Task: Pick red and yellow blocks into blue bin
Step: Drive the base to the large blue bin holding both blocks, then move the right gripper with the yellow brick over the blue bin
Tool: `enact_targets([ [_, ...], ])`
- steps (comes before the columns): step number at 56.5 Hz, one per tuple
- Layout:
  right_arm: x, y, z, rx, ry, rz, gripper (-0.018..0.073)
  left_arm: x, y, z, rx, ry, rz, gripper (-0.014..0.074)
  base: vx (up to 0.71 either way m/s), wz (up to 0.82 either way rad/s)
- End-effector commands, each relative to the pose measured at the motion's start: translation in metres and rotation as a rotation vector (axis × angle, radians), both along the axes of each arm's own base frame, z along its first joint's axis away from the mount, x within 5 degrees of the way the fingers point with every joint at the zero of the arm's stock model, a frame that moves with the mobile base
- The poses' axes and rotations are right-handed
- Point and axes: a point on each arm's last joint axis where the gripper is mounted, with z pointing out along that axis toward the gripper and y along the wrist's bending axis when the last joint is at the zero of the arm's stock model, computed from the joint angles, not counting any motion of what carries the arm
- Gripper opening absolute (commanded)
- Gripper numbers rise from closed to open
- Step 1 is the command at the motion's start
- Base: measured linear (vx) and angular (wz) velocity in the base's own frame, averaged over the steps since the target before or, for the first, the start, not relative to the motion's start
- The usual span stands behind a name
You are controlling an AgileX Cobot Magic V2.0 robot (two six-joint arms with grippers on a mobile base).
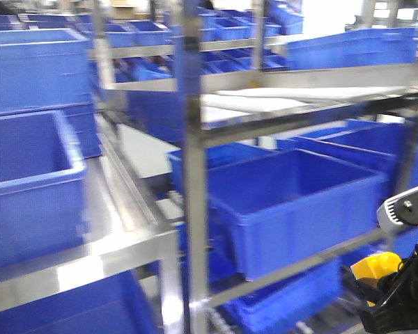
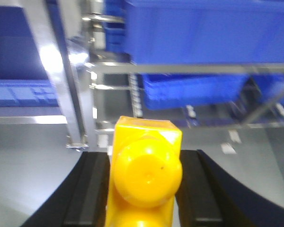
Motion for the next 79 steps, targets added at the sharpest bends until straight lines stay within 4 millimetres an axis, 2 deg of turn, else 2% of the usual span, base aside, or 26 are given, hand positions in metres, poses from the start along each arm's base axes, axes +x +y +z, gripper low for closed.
enact_targets([
  [1, 0.0005, 0.0001, 0.0184, 0.02, -0.113, 0.005, 0.0226, 0.0042, -0.0008, 0.0135, -0.023, -0.092, -0.001, 0.0272, 0.06, 0.6],
  [51, 0.0005, 0.0001, 0.0184, 0.02, -0.113, 0.005, 0.0226, 0.0042, -0.0008, 0.0135, -0.023, -0.092, -0.001, 0.0271, 0.05, 0.45],
  [79, 0.0005, 0.0001, 0.0184, 0.02, -0.113, 0.005, 0.0226, 0.0042, -0.0008, 0.0135, -0.023, -0.092, -0.001, 0.0271, 0.06, 0.15],
])
